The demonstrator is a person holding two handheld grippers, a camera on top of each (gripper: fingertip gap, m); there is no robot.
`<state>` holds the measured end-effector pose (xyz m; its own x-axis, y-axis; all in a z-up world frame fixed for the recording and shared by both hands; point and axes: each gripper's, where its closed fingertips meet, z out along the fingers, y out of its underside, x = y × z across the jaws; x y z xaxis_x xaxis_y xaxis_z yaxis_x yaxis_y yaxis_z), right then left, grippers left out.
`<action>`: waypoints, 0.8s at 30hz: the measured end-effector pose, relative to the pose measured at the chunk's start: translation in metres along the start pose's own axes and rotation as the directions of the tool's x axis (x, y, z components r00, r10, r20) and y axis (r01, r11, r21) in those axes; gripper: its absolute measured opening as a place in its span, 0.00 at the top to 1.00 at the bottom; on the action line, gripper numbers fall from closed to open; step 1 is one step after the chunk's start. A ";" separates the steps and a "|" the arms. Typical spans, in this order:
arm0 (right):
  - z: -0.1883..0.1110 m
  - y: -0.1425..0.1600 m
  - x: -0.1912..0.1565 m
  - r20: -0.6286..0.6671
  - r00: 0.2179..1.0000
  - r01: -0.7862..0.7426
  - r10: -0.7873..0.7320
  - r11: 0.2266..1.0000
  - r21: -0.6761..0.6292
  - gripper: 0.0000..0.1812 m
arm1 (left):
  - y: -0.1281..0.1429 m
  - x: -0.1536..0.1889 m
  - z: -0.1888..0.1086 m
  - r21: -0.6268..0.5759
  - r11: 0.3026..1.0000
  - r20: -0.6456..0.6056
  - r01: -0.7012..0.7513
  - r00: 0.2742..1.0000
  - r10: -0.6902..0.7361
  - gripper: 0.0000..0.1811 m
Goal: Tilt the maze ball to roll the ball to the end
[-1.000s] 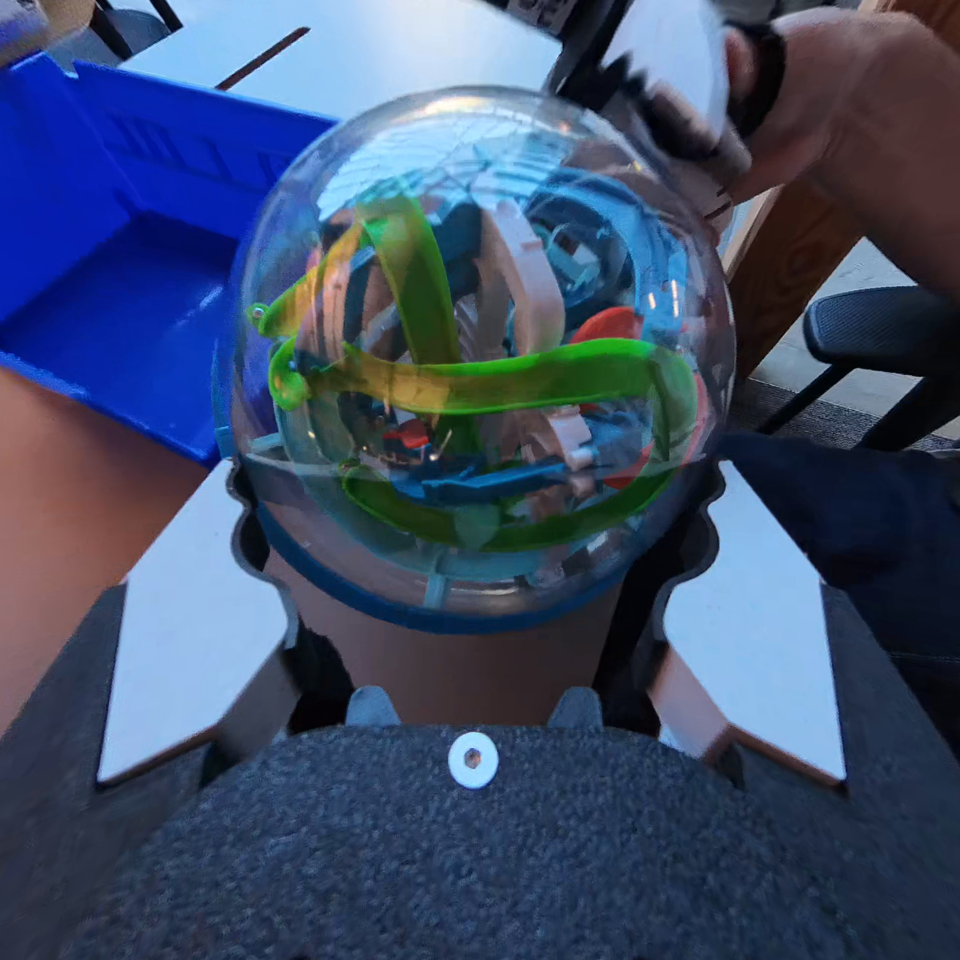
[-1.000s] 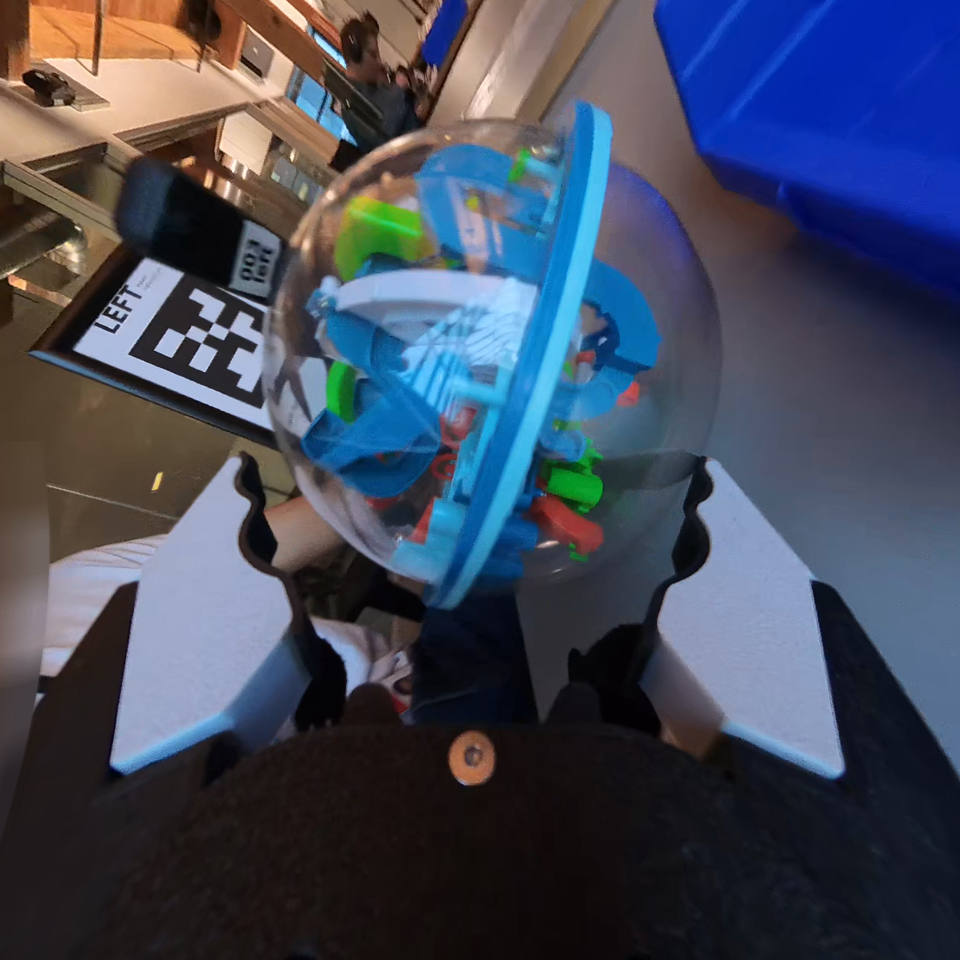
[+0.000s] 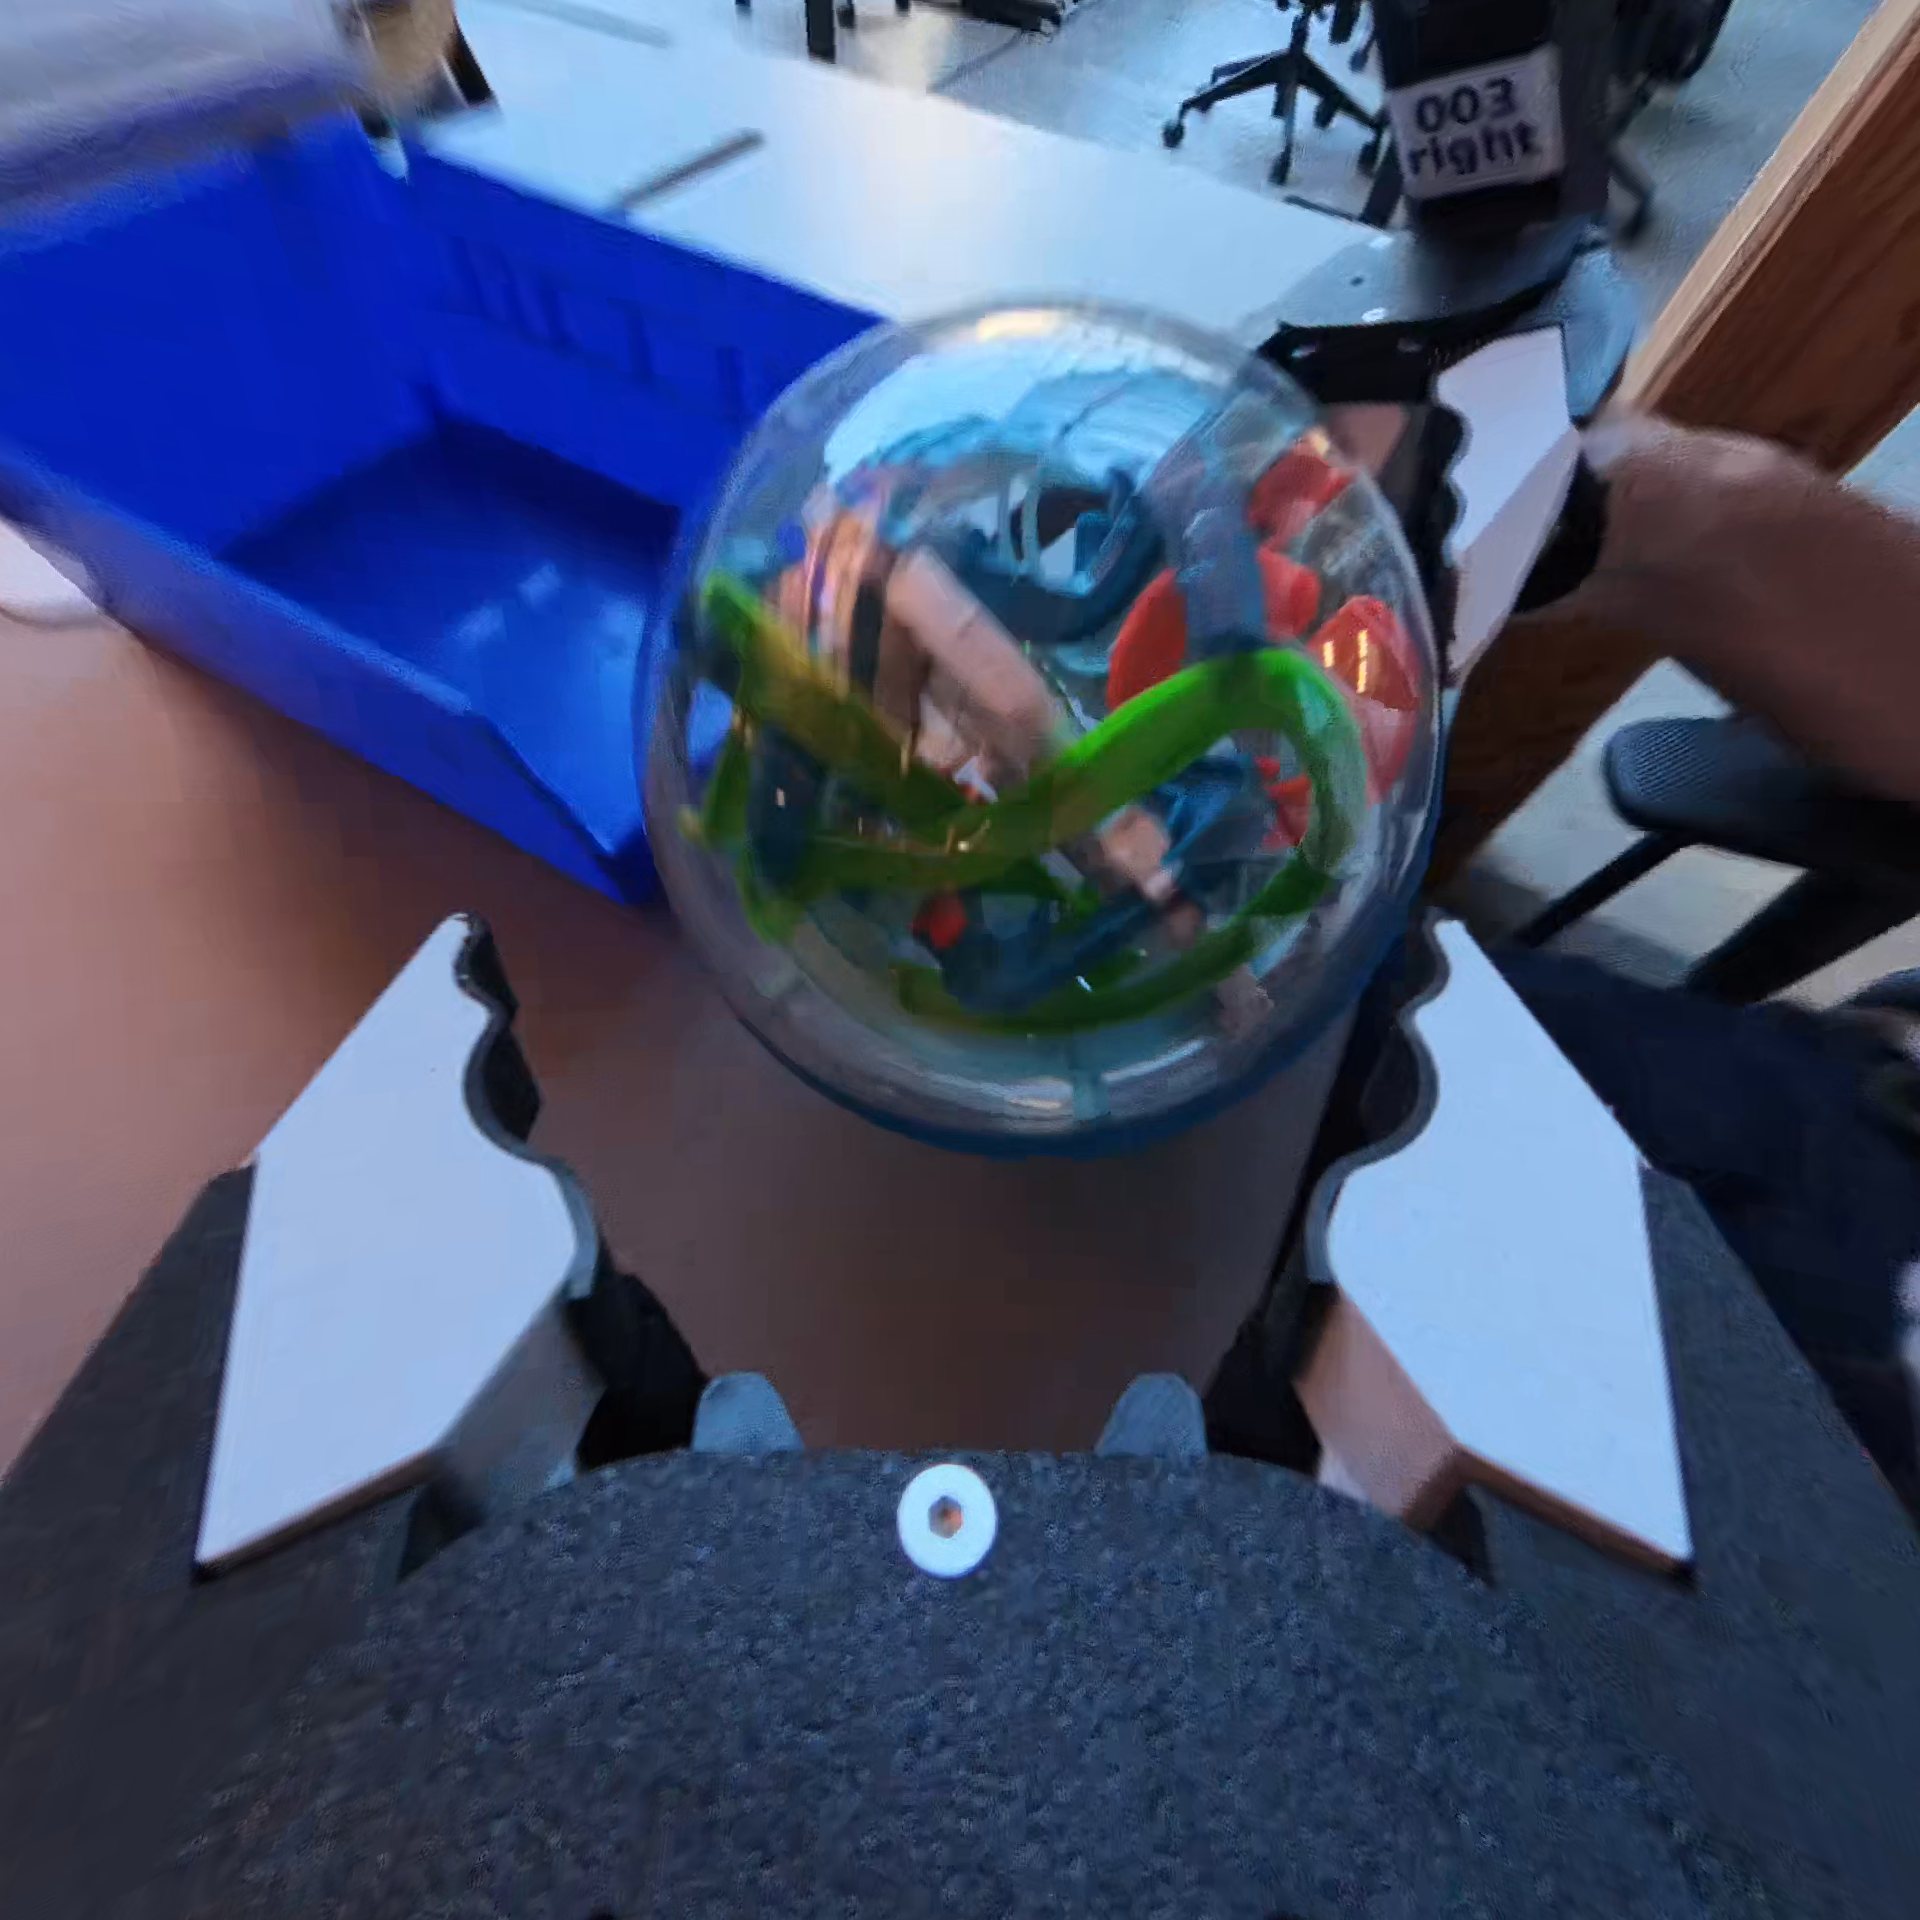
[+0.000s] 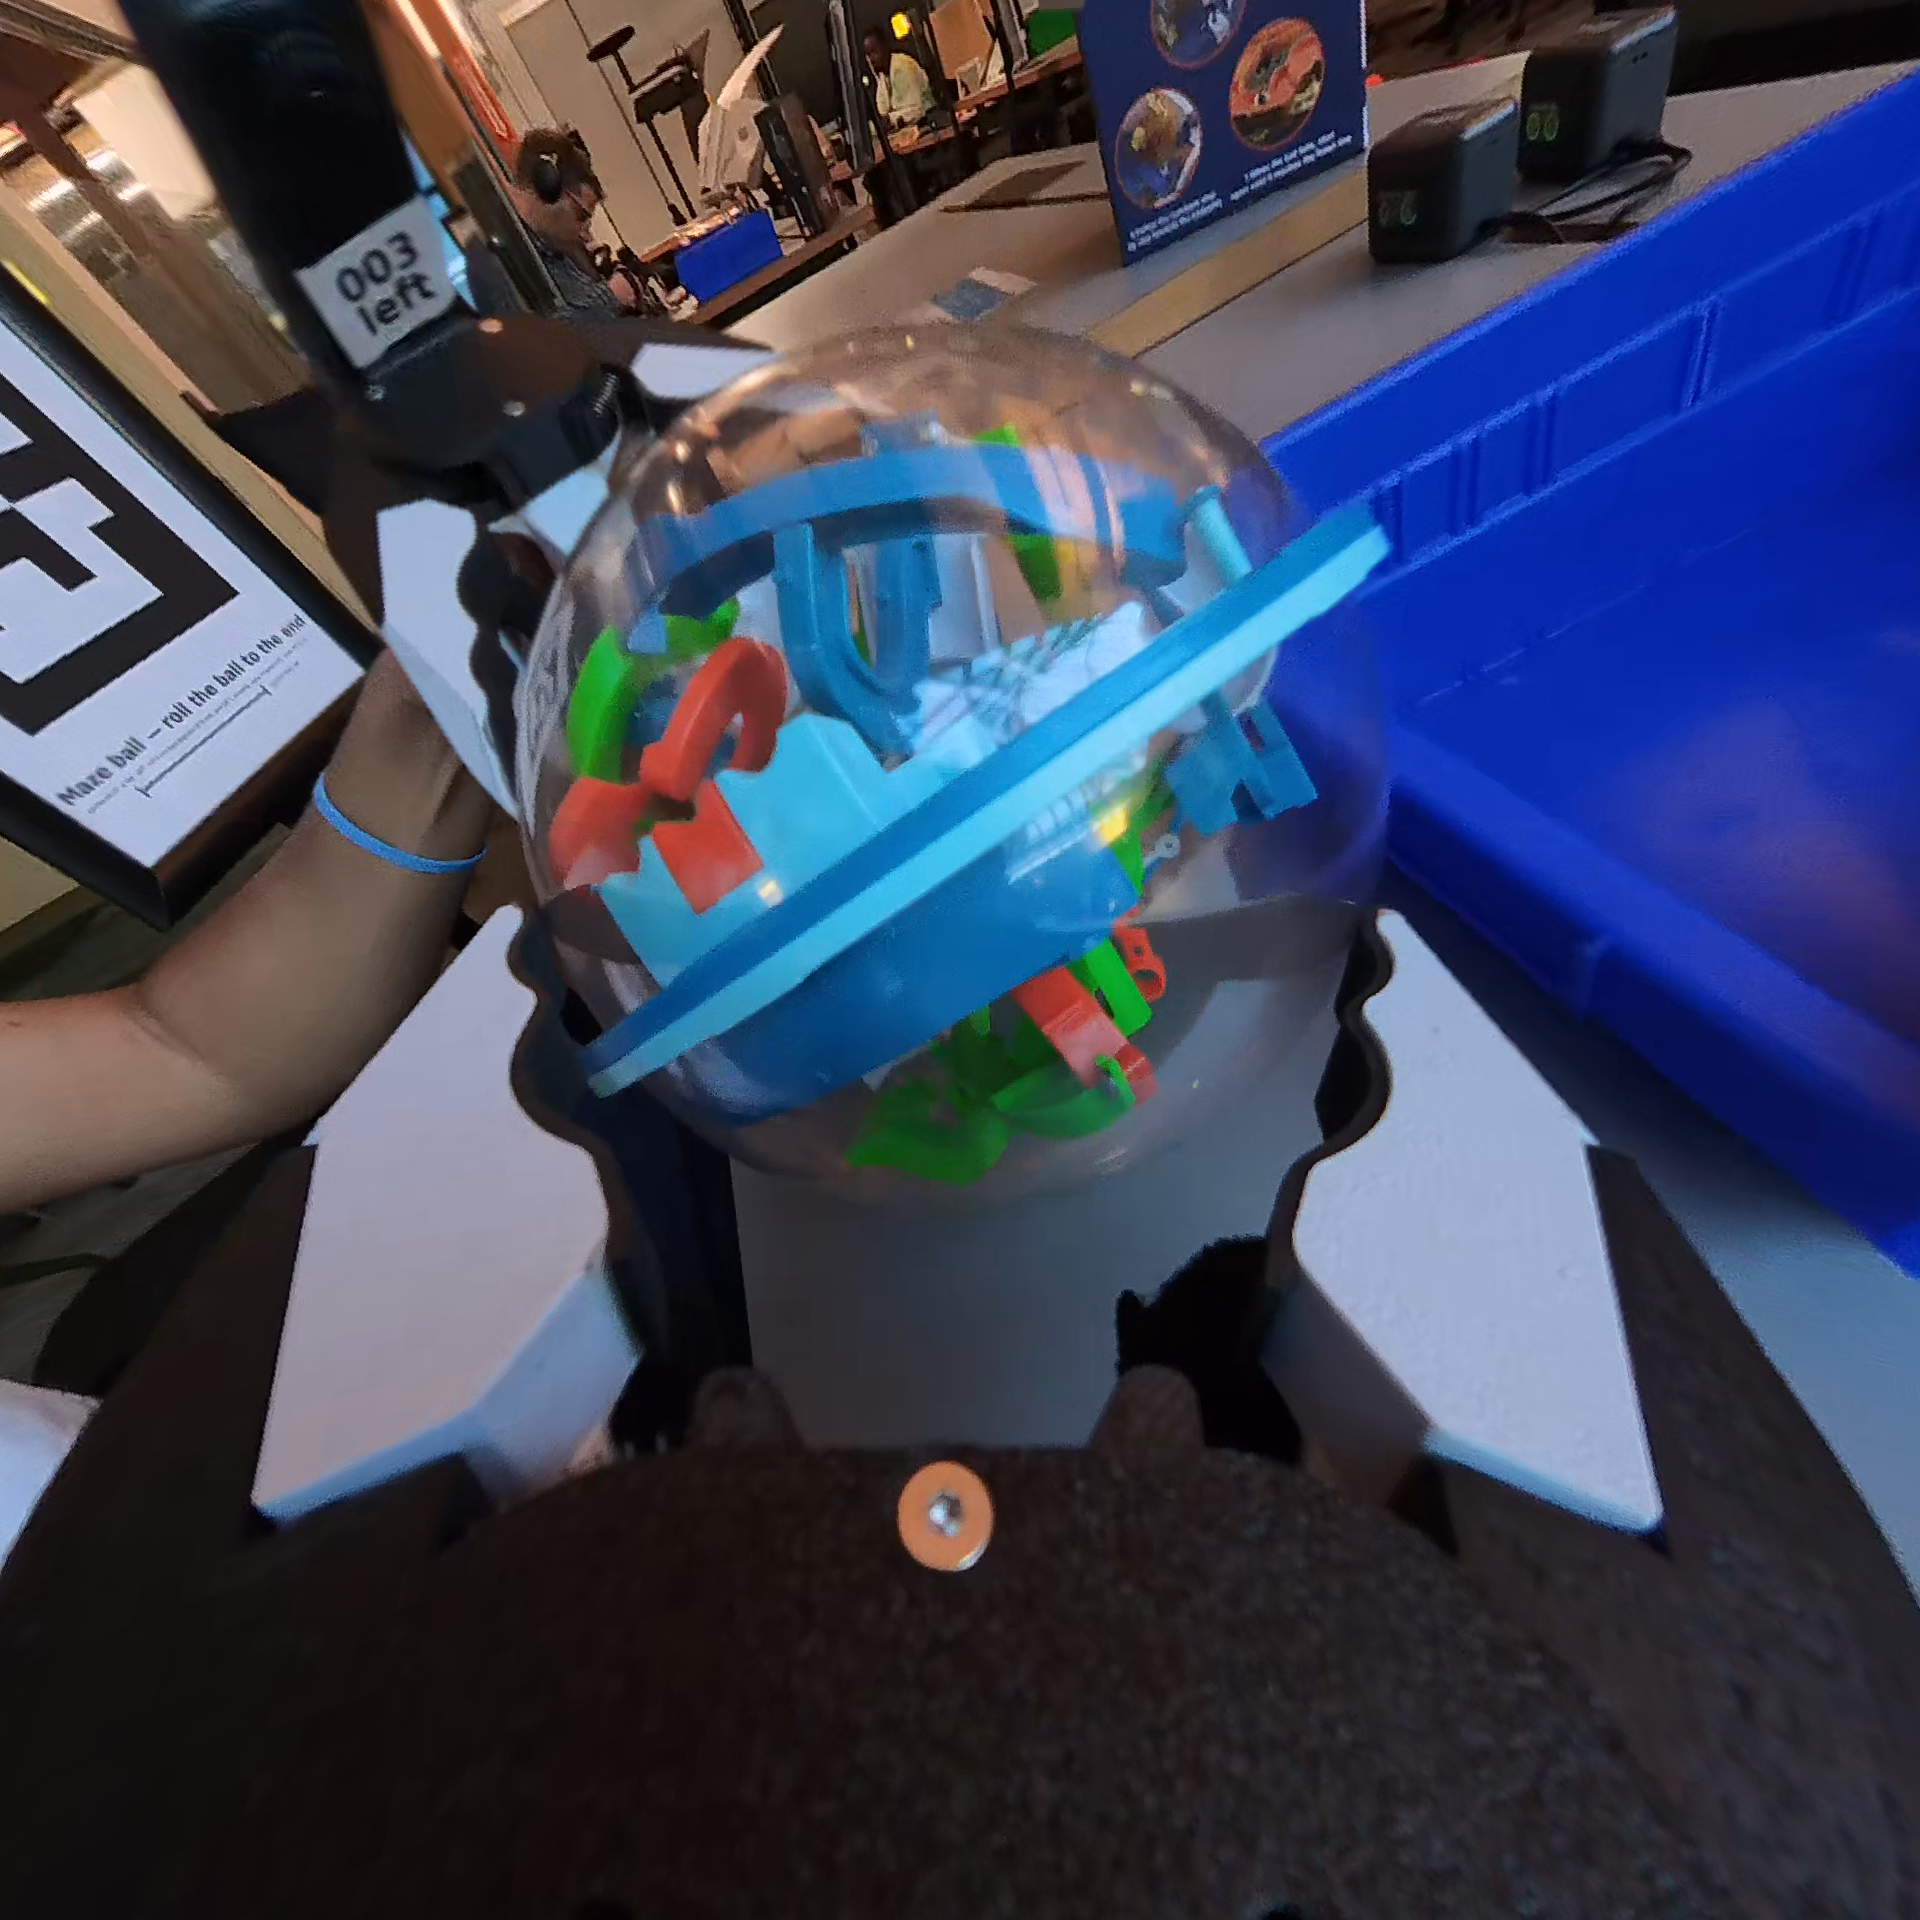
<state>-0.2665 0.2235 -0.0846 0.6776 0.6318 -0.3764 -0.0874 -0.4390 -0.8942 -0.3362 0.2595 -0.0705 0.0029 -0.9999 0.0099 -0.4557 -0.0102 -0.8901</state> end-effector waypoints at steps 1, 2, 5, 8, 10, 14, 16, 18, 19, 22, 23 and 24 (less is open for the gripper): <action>0.002 -0.005 -0.002 0.016 1.000 0.003 -0.003 1.000 0.011 0.22 | -0.006 -0.001 -0.002 0.004 0.996 0.034 -0.088 0.996 0.087 0.12; 0.005 -0.011 -0.005 0.037 0.999 0.010 -0.011 1.000 0.028 0.23 | -0.010 0.000 -0.001 -0.005 0.987 0.050 -0.161 0.986 0.161 0.12; 0.010 -0.022 -0.014 0.110 0.993 0.029 -0.036 0.998 0.061 0.24 | -0.002 0.013 0.009 -0.096 0.972 -0.066 -0.216 0.975 0.210 0.12; 0.004 -0.015 -0.015 0.128 0.990 0.059 -0.065 0.997 0.050 0.24 | 0.008 0.011 0.012 -0.156 0.972 -0.118 -0.176 0.980 0.158 0.12; 0.000 -0.002 -0.010 0.117 0.988 0.096 -0.098 0.995 0.023 0.23 | 0.012 0.006 0.011 -0.160 0.978 -0.124 -0.134 0.986 0.115 0.12; 0.016 0.024 -0.008 0.122 0.982 0.153 -0.144 0.986 -0.064 0.18 | 0.010 -0.003 0.011 -0.057 0.998 -0.154 -0.014 0.988 0.005 0.12; 0.032 0.033 -0.004 0.079 0.977 0.204 -0.196 0.974 -0.103 0.16 | 0.008 -0.006 0.011 -0.022 0.999 -0.174 0.050 0.983 -0.053 0.12; 0.044 0.032 0.002 0.018 0.976 0.217 -0.216 0.970 -0.106 0.16 | 0.008 -0.009 0.011 -0.018 0.994 -0.178 0.112 0.978 -0.113 0.12; 0.046 0.031 0.001 0.020 0.979 0.205 -0.204 0.973 -0.107 0.16 | 0.008 -0.010 0.010 -0.015 0.991 -0.177 0.136 0.975 -0.136 0.13; 0.042 0.026 -0.006 0.038 0.984 0.177 -0.173 0.978 -0.115 0.16 | 0.009 -0.006 0.007 0.009 0.976 -0.204 0.217 0.956 -0.211 0.13; 0.038 0.023 -0.009 0.034 0.981 0.196 -0.193 0.974 -0.113 0.16 | 0.010 -0.002 0.006 0.016 0.973 -0.216 0.230 0.951 -0.221 0.13; 0.034 0.018 -0.013 0.028 0.973 0.231 -0.229 0.967 -0.110 0.15 | 0.013 0.003 0.005 0.013 0.971 -0.230 0.237 0.946 -0.227 0.13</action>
<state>-0.3016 0.2289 -0.1042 0.6588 0.7333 -0.1681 0.1525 -0.3490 -0.9246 -0.3378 0.2560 -0.0841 -0.0985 -0.9434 0.3168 -0.4302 -0.2467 -0.8684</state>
